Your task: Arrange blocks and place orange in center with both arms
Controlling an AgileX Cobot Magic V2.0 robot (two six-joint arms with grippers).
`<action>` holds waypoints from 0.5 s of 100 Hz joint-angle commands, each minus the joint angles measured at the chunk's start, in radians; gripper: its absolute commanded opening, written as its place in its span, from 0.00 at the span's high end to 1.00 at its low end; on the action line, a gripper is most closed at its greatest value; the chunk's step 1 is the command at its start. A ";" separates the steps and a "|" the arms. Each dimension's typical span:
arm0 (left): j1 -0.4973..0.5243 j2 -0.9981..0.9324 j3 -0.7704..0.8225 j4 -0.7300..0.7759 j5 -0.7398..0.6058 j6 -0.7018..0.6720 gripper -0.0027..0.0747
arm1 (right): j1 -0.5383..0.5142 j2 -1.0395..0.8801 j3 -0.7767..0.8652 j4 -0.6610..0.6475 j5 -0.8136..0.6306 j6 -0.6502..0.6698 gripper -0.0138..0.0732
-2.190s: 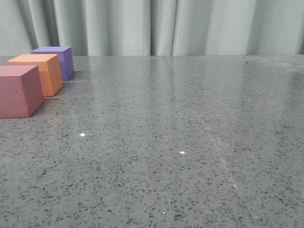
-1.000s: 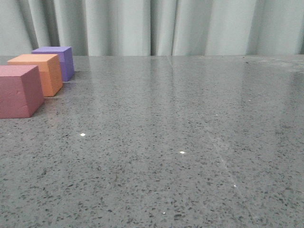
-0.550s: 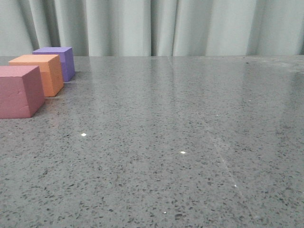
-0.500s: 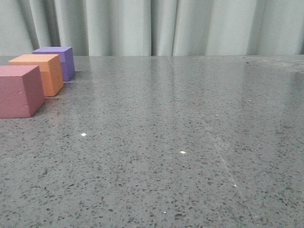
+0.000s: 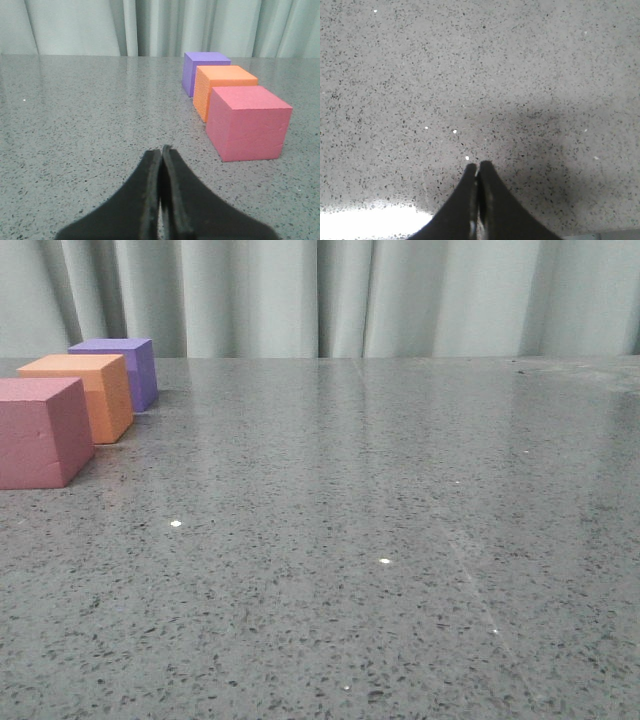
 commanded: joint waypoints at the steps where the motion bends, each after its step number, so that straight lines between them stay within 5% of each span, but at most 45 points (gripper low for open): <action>1: 0.003 -0.033 0.056 0.003 -0.092 0.001 0.99 | -0.004 0.001 -0.023 -0.021 -0.045 -0.008 0.92; 50: 0.003 -0.033 0.056 0.022 -0.127 0.001 0.99 | -0.004 0.001 -0.023 -0.021 -0.045 -0.008 0.92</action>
